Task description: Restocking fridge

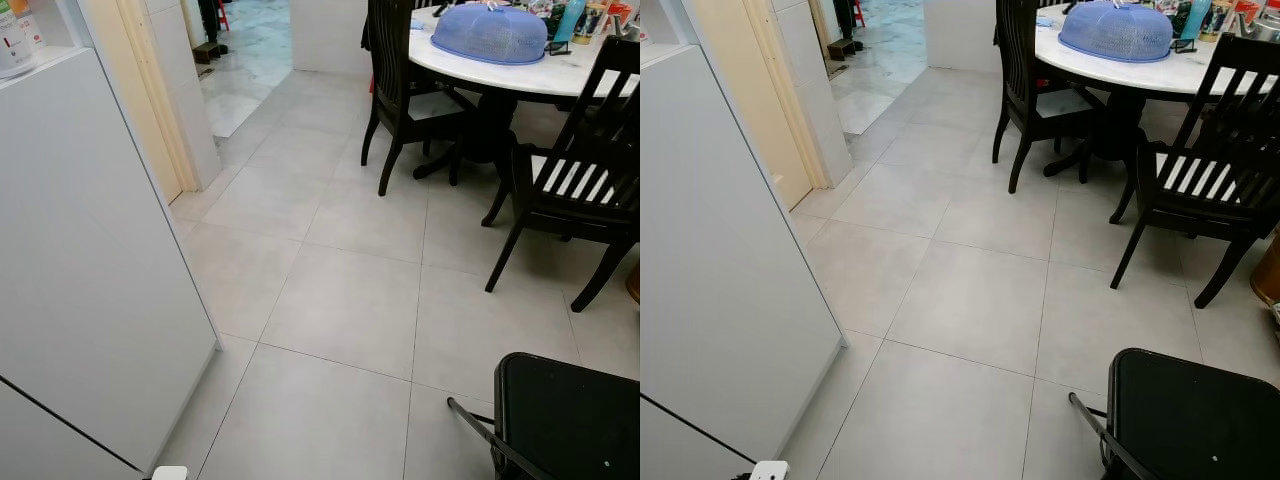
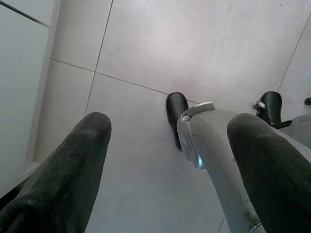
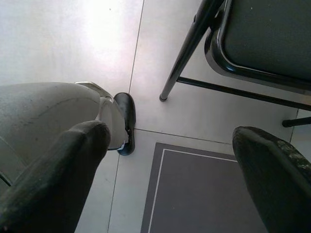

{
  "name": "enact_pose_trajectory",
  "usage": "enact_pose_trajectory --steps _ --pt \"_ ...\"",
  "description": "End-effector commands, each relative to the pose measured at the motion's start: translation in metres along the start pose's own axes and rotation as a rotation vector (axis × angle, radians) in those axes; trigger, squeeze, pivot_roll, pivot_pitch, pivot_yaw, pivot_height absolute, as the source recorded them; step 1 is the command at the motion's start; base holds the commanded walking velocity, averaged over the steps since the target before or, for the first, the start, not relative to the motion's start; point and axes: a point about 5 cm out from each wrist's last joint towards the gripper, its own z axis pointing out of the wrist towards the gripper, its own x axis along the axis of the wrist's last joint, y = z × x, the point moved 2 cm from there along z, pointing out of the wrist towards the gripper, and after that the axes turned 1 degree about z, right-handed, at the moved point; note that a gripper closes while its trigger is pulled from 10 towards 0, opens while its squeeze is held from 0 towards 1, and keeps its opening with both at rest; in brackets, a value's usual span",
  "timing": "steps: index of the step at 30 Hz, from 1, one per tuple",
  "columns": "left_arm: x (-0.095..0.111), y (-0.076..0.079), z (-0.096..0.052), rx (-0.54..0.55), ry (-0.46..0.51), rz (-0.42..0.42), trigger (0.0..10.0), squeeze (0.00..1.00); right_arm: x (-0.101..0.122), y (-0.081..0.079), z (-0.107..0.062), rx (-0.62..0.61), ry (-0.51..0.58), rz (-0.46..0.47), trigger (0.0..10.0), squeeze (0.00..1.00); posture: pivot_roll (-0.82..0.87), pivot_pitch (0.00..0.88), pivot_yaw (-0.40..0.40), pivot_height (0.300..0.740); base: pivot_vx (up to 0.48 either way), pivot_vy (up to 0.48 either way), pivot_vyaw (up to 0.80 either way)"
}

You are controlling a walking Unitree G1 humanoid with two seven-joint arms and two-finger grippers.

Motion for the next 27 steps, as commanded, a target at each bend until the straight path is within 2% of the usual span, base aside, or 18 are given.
enact_pose_trajectory --steps 1,3,5,6,8,9,10,13,16,20,24,25,27 --pt "0.028 0.032 0.009 0.016 0.089 0.026 10.0 0.0 0.141 -0.07 0.014 0.234 0.209 -0.267 10.0 0.0 0.04 0.0 -0.028 0.74 0.0 0.0 0.0" --pt "0.026 0.033 0.009 0.014 0.083 0.025 10.0 0.0 0.142 -0.068 0.014 0.222 0.204 -0.249 10.0 0.0 0.04 0.0 -0.027 0.74 0.0 0.0 0.0" --pt "0.03 0.031 0.009 0.021 0.093 0.052 10.0 0.0 0.147 -0.064 0.014 0.208 0.225 -0.124 10.0 0.0 0.03 0.0 -0.026 0.74 0.0 0.0 0.0" --pt "0.03 0.031 0.009 0.021 0.093 0.052 10.0 0.0 0.147 -0.064 0.014 0.208 0.225 -0.124 10.0 0.0 0.03 0.0 -0.026 0.74 0.0 0.0 0.0" --pt "0.031 0.029 0.009 0.026 0.085 0.059 10.0 0.0 0.149 -0.056 0.014 0.158 0.235 0.005 10.0 0.0 0.02 0.0 -0.022 0.74 0.0 0.0 0.0" --pt "0.031 0.029 0.009 0.026 0.085 0.059 10.0 0.0 0.149 -0.056 0.014 0.158 0.235 0.005 10.0 0.0 0.02 0.0 -0.022 0.74 0.0 0.0 0.0" --pt "0.031 0.026 0.009 0.043 0.083 0.048 10.0 0.0 0.145 -0.051 0.015 0.132 0.227 0.052 10.0 0.0 0.03 0.0 -0.028 0.74 0.0 0.0 0.0" --pt "0.035 0.021 0.008 0.07 0.091 0.066 10.0 0.0 0.137 -0.046 0.016 0.108 0.206 0.088 10.0 0.0 0.03 0.0 -0.032 0.74 0.0 0.0 0.0" --pt "0.045 0.016 0.008 0.097 0.112 0.049 10.0 0.0 0.128 -0.042 0.016 0.084 0.18 0.137 10.0 0.0 0.04 0.0 -0.057 0.74 0.0 0.0 0.0" --pt "0.05 0.016 0.008 0.109 0.119 0.065 10.0 0.0 0.121 -0.04 0.017 0.074 0.159 0.144 10.0 0.0 0.04 0.0 -0.061 0.74 0.0 0.0 0.0" --pt "0.05 0.017 0.008 0.1 0.118 0.05 10.0 0.0 0.121 -0.038 0.017 0.062 0.163 0.196 10.0 0.0 0.04 0.0 -0.057 0.74 0.0 0.0 0.0" --pt "0.048 0.018 0.008 0.091 0.111 0.037 10.0 0.0 0.119 -0.039 0.017 0.059 0.145 0.159 10.0 0.0 0.04 0.0 -0.059 0.74 0.0 0.0 0.0" --pt "0.047 0.018 0.008 0.088 0.109 0.035 10.0 0.0 0.119 -0.04 0.017 0.06 0.14 0.145 10.0 0.0 0.04 0.0 -0.059 0.74 0.0 0.0 0.0"
